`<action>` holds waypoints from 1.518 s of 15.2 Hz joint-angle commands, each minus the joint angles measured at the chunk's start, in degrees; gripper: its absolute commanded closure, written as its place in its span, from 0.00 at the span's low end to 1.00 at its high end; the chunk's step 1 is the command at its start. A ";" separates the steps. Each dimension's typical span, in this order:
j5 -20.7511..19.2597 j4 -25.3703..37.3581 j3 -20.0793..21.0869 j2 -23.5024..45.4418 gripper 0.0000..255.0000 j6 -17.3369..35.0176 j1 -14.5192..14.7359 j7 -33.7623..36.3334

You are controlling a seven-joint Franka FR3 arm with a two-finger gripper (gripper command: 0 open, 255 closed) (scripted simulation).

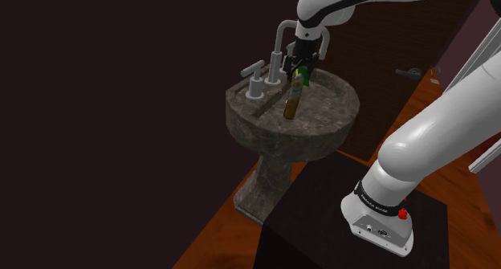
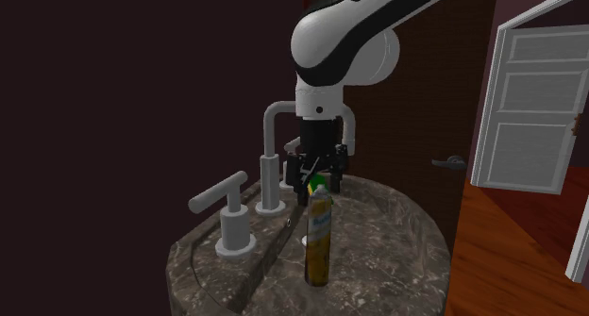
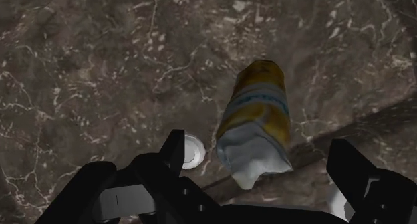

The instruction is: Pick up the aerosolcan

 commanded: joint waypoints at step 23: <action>0.01 6.02 0.28 -1.36 1.00 -7.35 0.09 0.15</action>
